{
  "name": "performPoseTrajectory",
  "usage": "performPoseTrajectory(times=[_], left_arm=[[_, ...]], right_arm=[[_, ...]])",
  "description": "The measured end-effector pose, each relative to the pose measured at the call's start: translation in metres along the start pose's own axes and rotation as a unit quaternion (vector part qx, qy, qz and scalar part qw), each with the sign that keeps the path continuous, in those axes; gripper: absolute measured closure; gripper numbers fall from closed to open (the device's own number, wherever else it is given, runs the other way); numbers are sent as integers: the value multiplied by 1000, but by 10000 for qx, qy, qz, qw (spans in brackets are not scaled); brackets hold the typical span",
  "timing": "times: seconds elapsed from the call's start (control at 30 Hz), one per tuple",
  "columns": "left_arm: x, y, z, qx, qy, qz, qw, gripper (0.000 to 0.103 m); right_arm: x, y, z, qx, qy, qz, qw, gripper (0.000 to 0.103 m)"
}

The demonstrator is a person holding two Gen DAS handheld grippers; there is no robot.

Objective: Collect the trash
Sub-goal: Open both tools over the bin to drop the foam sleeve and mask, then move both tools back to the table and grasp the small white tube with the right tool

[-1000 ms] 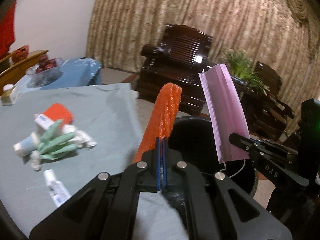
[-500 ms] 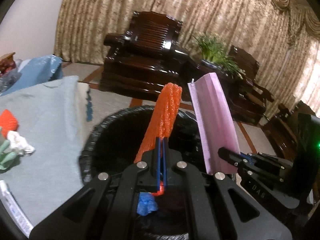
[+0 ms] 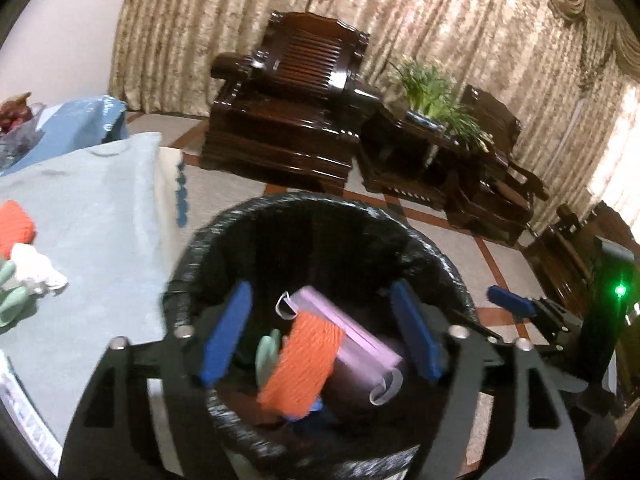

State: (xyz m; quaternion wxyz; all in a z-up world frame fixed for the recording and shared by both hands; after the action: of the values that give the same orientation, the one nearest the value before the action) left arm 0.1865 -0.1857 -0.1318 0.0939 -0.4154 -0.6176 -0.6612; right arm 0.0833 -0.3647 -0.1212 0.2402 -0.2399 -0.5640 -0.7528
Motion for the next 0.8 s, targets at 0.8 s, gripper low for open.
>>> performPoseTrajectory(times=[0.8], left_arm=[[124,-54,228,1015,2818,-395,9533,20]], right_arm=[[-51,23,208,1159,2254,-435,9664,9]])
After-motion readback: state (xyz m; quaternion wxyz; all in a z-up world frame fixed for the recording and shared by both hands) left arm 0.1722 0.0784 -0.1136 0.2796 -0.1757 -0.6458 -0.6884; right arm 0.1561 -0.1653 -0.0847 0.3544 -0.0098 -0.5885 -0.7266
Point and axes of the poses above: each gripper's, at about its wrist camera, not at the fingertips, and x roughly against the way its jaws point, z to its left, y to its top, the point moved 1 cm from there along -x, roughly the way its jaws point, and after that the axes turned 15 degrees about y, right-handed, at the moved point
